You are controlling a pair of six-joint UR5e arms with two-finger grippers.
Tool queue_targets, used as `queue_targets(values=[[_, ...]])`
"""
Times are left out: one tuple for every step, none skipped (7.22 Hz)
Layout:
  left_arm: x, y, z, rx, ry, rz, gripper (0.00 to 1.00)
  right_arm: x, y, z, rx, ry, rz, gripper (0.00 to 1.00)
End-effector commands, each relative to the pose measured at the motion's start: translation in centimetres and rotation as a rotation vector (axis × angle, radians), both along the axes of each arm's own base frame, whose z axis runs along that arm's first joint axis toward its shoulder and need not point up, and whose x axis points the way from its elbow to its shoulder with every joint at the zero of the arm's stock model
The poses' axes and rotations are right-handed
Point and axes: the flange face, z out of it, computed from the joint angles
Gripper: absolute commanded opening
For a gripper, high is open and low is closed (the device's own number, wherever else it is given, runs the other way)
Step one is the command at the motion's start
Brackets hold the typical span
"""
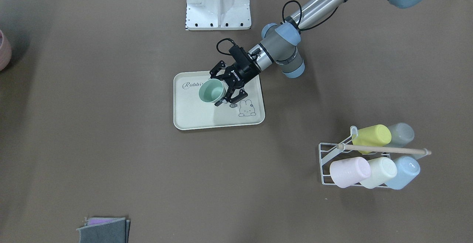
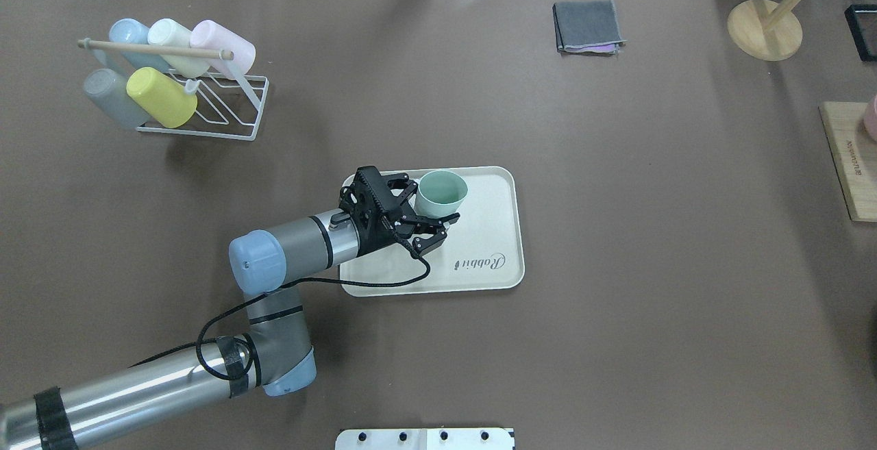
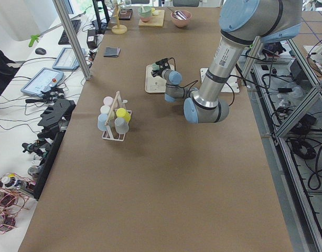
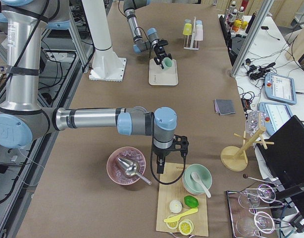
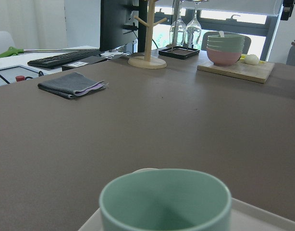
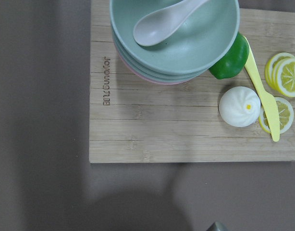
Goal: Pick up and place green cup on tray
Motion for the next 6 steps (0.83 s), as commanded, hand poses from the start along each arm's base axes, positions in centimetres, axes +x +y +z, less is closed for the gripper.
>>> queue_targets(values=[[-0.03,-0.03,-0.22,0.001,0.004,-0.004,0.76,0.0,0.45,-0.52,-0.006,-0.036,0.004,1.0],[-0.03,-0.03,-0.22,0.002,0.003,-0.004,0.81,-0.01,0.52,-0.46,-0.007,-0.038,0.004,1.0],[-0.22,-0.1,-0.61,0.026,0.0,-0.026,0.87,0.0,0.52,-0.45,-0.007,-0.036,0.004,1.0],[-0.25,-0.06,-0.74,0.046,-0.009,-0.029,0.99,0.0,0.44,-0.59,-0.004,-0.036,0.004,1.0],[-0.29,-0.04,-0.99,0.049,-0.005,-0.029,0.99,0.01,0.45,-0.51,-0.006,-0.035,0.004,1.0],[-0.39,-0.12,-1.06,0.049,-0.004,-0.031,0.99,0.01,0.45,-0.51,-0.006,-0.035,0.004,1.0]])
